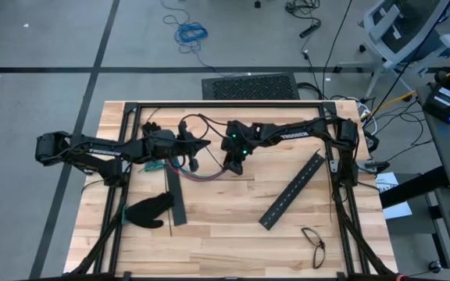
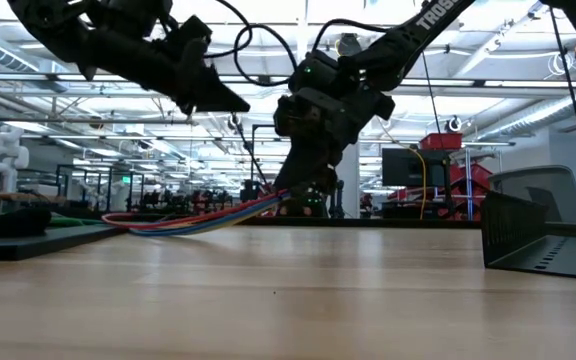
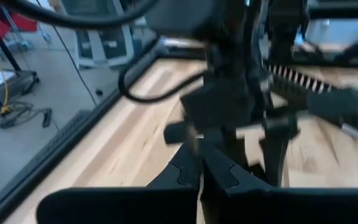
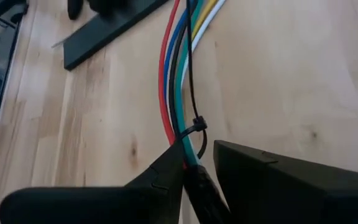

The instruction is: Ziptie cables

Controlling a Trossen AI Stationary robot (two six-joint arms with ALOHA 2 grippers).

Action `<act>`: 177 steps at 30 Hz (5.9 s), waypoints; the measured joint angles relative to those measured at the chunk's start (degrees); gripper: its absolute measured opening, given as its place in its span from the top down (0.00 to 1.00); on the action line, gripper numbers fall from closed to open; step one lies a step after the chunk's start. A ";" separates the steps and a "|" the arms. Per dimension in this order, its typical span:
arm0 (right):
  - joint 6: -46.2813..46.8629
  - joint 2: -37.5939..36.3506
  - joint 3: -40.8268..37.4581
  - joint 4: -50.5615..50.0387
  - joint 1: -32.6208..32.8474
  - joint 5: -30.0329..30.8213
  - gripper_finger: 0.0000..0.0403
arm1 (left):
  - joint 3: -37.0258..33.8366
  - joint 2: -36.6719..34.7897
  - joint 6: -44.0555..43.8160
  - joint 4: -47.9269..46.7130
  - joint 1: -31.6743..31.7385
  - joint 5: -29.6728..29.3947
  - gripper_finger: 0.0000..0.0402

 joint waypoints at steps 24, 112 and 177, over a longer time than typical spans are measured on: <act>6.50 4.48 -0.04 8.00 2.61 3.75 0.79 | -0.02 0.00 -0.26 0.78 -0.15 -2.34 1.00; 14.44 5.95 0.02 17.66 -1.52 10.00 1.00 | -0.09 -12.68 -9.18 -23.01 -0.28 -15.82 0.99; 11.46 5.75 2.43 18.06 -5.85 2.24 1.00 | -12.72 23.74 -52.01 35.27 -13.65 -11.36 0.99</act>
